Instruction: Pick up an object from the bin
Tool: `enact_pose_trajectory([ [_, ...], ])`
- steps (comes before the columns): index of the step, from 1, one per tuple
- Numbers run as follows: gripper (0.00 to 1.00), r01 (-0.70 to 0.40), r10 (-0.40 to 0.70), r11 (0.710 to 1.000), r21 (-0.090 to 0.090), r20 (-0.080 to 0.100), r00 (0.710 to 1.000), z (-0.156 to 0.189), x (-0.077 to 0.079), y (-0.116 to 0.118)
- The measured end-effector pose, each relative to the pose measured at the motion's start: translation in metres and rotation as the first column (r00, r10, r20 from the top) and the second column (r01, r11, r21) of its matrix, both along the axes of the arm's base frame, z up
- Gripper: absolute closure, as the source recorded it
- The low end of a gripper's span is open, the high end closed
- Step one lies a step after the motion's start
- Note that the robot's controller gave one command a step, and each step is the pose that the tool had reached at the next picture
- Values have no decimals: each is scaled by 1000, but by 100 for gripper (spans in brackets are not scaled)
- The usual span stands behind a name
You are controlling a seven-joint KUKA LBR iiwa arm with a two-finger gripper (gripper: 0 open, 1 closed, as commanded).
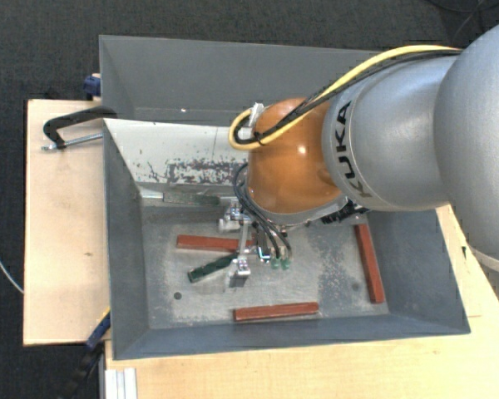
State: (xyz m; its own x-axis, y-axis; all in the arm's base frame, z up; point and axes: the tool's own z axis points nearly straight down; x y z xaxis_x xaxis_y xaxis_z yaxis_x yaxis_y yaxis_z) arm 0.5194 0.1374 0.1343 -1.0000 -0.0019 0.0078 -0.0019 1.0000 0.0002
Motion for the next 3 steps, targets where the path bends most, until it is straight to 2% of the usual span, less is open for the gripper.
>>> enact_pose_trajectory([
  [1, 0, 1, -1, 1000, 1, 7, 1000, 4, 2, -1],
  [2, 0, -184, 184, 983, 1, 14, 983, -42, -1, 0],
  [3, 0, -251, 251, 968, 1, 25, 968, -60, 44, -51],
])
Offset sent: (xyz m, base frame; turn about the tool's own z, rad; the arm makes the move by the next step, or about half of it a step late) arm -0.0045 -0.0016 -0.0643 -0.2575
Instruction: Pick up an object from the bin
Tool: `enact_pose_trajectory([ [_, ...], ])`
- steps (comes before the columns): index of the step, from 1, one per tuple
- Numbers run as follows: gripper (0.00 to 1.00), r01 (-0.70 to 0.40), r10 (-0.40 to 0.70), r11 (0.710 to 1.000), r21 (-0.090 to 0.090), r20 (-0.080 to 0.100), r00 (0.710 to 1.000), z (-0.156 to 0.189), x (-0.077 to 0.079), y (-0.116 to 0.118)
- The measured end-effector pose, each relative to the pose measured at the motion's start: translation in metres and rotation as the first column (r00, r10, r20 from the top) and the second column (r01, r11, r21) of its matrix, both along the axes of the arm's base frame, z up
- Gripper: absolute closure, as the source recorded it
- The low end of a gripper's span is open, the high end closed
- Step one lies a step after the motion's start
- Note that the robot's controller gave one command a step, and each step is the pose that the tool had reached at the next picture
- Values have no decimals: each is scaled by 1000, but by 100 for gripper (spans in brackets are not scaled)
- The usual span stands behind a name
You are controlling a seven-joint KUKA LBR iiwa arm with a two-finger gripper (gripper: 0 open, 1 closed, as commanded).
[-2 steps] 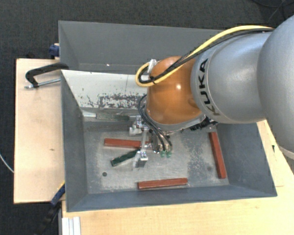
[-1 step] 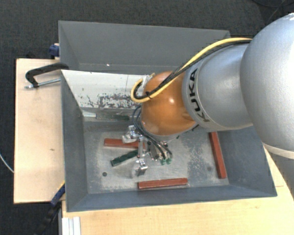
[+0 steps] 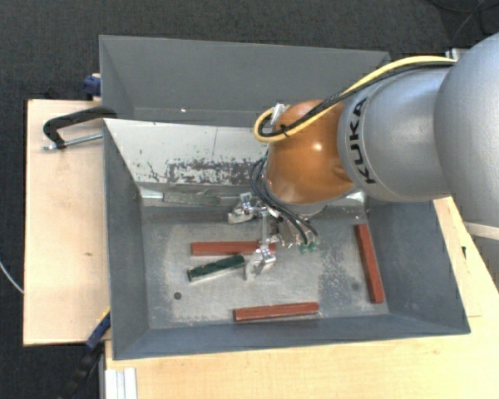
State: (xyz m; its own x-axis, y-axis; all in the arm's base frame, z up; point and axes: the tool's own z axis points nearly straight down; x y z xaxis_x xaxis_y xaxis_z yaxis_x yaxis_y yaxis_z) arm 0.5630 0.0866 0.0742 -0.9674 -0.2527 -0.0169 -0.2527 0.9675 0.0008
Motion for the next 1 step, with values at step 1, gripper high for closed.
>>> enact_pose_trajectory([
  [1, 0, 131, -131, 991, -2, -6, 991, -1, -51, 43],
])
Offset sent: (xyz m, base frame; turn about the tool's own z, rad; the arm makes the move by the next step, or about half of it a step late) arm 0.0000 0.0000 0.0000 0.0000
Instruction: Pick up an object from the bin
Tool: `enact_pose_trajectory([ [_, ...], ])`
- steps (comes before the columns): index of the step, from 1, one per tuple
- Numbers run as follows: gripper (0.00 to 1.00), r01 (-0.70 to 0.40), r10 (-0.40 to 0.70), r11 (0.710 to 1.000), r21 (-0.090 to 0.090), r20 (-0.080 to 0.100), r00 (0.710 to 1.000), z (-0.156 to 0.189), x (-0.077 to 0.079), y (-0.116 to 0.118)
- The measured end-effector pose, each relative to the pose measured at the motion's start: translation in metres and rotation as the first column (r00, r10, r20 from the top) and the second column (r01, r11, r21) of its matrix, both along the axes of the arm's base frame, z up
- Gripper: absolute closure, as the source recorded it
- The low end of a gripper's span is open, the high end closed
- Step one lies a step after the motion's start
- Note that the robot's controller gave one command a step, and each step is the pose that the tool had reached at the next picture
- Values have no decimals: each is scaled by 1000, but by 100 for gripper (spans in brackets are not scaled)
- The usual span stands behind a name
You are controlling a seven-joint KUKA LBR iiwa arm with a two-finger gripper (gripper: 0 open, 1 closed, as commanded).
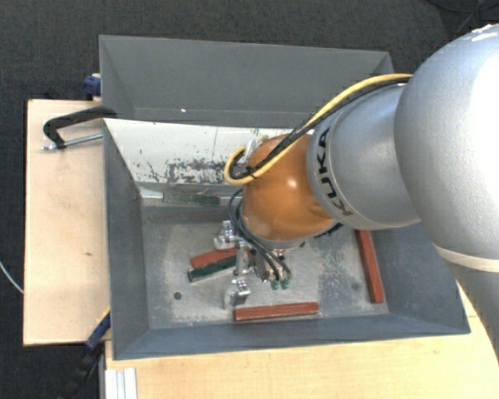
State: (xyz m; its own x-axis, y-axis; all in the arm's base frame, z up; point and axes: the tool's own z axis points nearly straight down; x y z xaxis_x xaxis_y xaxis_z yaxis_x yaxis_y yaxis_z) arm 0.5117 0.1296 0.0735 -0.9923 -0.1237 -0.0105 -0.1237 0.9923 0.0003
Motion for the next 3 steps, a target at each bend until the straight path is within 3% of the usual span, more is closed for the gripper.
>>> enact_pose_trajectory([
  [1, 0, -113, 113, 994, 2, -4, 994, 1, 39, -28],
  [2, 100, 0, 0, 1000, 0, -1, 1000, 4, 4, 1],
  [3, 100, 0, 0, 1000, 1, -1, 1000, 4, 4, 1],
])
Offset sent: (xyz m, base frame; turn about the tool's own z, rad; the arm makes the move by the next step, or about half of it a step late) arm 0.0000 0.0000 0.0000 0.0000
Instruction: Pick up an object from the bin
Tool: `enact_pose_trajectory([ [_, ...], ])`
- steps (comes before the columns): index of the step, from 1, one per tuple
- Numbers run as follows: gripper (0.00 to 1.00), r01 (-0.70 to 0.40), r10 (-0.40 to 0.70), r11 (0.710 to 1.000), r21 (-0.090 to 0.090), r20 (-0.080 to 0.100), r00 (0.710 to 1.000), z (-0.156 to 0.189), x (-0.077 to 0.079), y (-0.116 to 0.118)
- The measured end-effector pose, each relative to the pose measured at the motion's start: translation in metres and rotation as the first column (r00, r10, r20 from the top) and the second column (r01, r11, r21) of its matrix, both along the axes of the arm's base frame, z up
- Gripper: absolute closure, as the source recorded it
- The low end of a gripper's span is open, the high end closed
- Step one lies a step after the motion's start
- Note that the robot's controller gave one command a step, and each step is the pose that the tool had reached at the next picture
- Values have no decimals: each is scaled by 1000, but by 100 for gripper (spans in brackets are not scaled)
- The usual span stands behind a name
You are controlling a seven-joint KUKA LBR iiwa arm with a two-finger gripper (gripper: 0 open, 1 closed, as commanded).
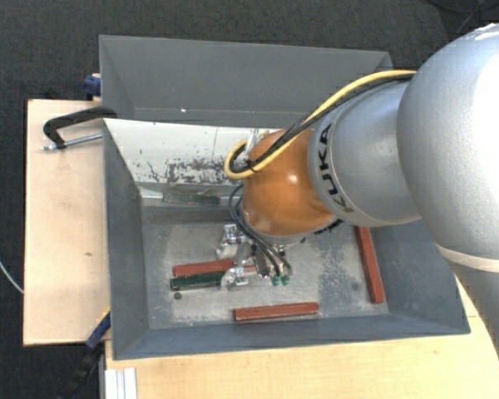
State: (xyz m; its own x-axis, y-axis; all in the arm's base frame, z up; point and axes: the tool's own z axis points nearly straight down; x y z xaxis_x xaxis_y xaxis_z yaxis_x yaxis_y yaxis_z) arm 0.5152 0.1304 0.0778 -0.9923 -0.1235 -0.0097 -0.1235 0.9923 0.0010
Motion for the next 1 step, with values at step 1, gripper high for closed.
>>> enact_pose_trajectory([
  [1, 100, 0, 0, 1000, -1, -4, 1000, 2, -1, 0],
])
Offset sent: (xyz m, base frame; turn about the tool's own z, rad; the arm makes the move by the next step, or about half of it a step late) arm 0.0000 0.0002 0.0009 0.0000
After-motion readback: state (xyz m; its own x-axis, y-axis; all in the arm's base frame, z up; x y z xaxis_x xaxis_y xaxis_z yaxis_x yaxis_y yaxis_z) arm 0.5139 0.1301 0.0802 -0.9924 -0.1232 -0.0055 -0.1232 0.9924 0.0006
